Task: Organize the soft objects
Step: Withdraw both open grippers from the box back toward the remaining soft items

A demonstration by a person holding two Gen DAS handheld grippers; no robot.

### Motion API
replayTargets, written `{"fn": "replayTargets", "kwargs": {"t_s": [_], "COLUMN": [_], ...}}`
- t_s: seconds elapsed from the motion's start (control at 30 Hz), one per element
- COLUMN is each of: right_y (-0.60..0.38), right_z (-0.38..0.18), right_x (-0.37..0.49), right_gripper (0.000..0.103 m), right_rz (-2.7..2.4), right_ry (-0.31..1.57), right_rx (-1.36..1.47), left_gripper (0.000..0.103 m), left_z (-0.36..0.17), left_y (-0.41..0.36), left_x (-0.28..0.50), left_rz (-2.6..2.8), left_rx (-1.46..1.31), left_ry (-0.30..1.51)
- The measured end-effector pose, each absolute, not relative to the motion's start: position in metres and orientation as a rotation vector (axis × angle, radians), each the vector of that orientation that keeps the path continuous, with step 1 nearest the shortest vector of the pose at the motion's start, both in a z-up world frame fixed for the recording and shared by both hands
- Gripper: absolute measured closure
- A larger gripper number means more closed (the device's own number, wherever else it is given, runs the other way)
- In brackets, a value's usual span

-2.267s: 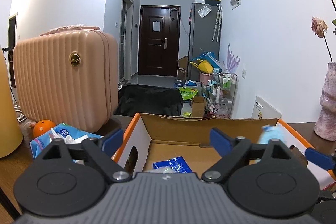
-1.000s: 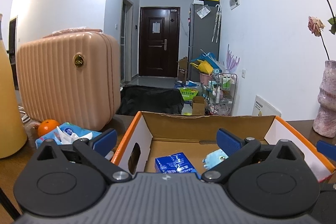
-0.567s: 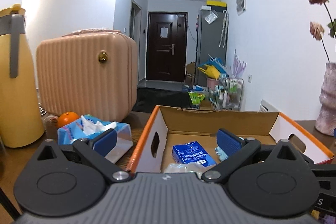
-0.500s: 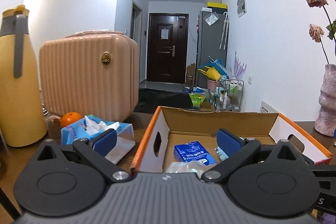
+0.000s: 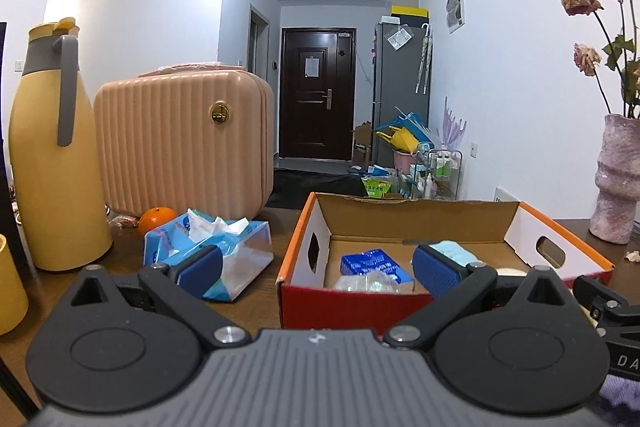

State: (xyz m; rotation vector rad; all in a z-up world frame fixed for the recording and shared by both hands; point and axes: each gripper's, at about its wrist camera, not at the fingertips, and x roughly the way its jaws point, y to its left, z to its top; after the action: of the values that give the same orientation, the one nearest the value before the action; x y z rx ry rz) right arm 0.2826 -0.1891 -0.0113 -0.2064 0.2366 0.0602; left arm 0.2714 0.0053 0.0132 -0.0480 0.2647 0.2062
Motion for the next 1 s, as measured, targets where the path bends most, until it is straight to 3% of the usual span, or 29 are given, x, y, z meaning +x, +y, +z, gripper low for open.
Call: {"fn": "replayTargets", "kwargs": {"t_s": [1.0], "right_y": [-0.229], "right_z": [-0.011], "right_x": [0.212], "right_gripper": [0.000], "right_rz": [0.120], "right_ry": [0.272], "right_rx": [-0.153], "left_gripper": [0.000], "left_z": [0.003], "left_y": [-0.009], "left_x": [0.204], "left_rz": [0.114], "left_rx": [0.002], "left_ry": [0.319]}}
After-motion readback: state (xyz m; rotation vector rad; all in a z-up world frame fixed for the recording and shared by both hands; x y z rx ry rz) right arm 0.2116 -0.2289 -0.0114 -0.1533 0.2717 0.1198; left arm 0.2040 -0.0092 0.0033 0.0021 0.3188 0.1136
